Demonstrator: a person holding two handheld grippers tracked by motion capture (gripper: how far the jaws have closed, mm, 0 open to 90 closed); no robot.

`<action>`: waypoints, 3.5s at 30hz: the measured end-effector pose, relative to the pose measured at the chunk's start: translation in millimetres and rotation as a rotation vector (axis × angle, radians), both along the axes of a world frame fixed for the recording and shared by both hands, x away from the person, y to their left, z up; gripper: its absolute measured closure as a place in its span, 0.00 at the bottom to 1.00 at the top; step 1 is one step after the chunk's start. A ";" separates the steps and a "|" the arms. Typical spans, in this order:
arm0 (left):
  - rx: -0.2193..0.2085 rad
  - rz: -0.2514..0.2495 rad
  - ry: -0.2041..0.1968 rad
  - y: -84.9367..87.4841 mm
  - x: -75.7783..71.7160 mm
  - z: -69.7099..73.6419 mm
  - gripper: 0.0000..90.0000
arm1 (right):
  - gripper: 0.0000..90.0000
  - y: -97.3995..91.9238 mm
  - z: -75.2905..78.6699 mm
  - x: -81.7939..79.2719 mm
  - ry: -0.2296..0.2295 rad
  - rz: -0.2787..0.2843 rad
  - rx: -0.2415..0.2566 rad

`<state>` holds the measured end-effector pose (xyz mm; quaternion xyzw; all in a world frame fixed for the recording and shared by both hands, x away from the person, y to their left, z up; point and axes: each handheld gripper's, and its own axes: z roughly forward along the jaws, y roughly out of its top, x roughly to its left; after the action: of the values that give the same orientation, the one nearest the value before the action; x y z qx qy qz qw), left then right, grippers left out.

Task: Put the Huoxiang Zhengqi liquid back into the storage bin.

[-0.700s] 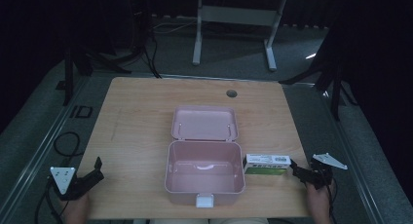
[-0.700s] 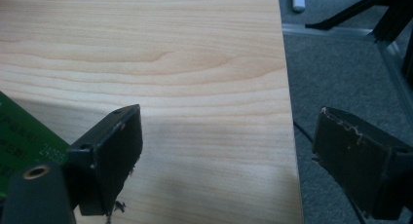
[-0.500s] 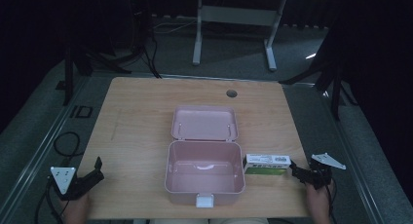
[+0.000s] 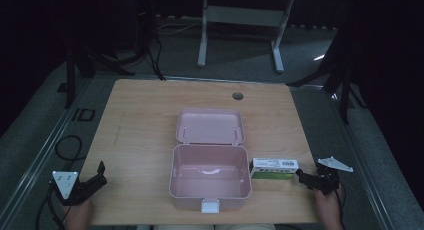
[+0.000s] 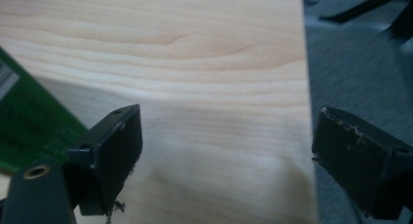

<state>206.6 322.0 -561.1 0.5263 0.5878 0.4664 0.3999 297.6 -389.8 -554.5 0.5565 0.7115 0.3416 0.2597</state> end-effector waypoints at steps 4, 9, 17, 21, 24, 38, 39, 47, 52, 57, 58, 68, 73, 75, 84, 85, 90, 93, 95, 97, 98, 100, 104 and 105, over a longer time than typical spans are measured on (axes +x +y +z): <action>0.000 0.000 0.001 0.0 0.2 0.0 0.02 | 0.12 -2.5 4.8 -0.5 0.063 0.048 0.056; -0.001 -0.001 0.002 0.1 0.3 0.0 0.02 | 0.12 -0.2 9.1 -1.9 0.154 0.121 -0.010; -0.003 -0.002 0.003 0.4 0.1 0.2 0.02 | 0.12 1.2 21.9 -1.9 0.291 0.240 -0.095; -0.007 0.000 0.001 1.6 -0.2 0.3 0.02 | 0.17 4.4 29.6 -2.9 0.336 0.328 -0.173; -0.009 0.000 0.002 1.8 -0.1 0.3 0.02 | 0.17 5.7 33.2 -4.1 0.378 0.390 -0.185; -0.008 -0.001 0.005 1.6 0.1 0.3 0.02 | 0.13 20.8 35.1 -14.2 0.541 0.706 -0.272; -0.008 -0.001 0.005 1.5 0.1 0.3 0.02 | 0.13 23.1 35.5 -15.4 0.560 0.731 -0.295; -0.008 -0.001 0.004 1.4 0.1 0.3 0.02 | 0.14 35.0 43.3 -17.2 0.666 0.827 -0.375; -0.008 -0.002 0.005 1.6 0.0 0.4 0.02 | 0.14 44.1 47.2 -21.3 0.689 0.906 -0.421; -0.008 -0.002 0.006 1.5 0.1 0.4 0.02 | 0.15 52.9 49.1 -25.2 0.699 0.980 -0.432; -0.008 -0.002 0.005 1.5 0.1 0.4 0.02 | 0.15 58.6 50.8 -28.3 0.667 1.004 -0.461; -0.008 -0.003 0.006 1.6 0.1 0.3 0.02 | 0.15 83.4 54.0 -25.9 0.695 1.058 -0.533; -0.009 -0.004 0.005 1.4 0.4 0.2 0.02 | 0.15 98.2 57.6 -26.1 0.705 1.106 -0.559; -0.009 -0.004 0.005 1.6 0.2 0.3 0.02 | 0.15 104.5 60.0 -26.7 0.697 1.125 -0.578; -0.008 -0.007 0.005 1.4 0.4 0.3 0.02 | 0.18 128.7 87.5 -27.8 0.635 1.223 -0.597; -0.008 -0.006 0.005 1.4 0.4 0.3 0.02 | 0.18 130.0 90.3 -27.5 0.635 1.226 -0.597; -0.010 -0.007 0.005 1.8 0.3 0.3 0.02 | 0.19 137.6 109.5 -22.0 0.612 1.239 -0.629; -0.013 -0.007 0.003 2.3 0.1 0.4 0.02 | 0.19 139.5 113.8 -20.1 0.615 1.237 -0.635; -0.013 -0.007 0.003 2.4 0.1 0.4 0.02 | 0.20 142.9 122.2 -15.1 0.602 1.233 -0.674; -0.012 -0.008 0.003 2.3 0.2 0.4 0.02 | 0.25 143.6 127.3 -11.8 0.583 1.228 -0.698; -0.013 -0.007 0.004 2.3 0.2 0.4 0.02 | 0.25 143.9 131.1 -9.0 0.573 1.230 -0.706; -0.012 -0.008 0.004 2.2 0.2 0.3 0.02 | 0.26 143.9 136.5 -5.2 0.559 1.233 -0.714; -0.013 -0.008 0.004 2.3 0.3 0.3 0.02 | 0.27 144.1 146.9 3.8 0.530 1.224 -0.738; -0.012 -0.007 0.004 2.2 0.3 0.3 0.02 | 0.27 144.0 149.5 6.5 0.518 1.215 -0.749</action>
<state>206.9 324.2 -560.8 0.5269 0.5895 0.4603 0.4037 304.1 -245.8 -404.9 0.0039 0.9996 0.0184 0.0223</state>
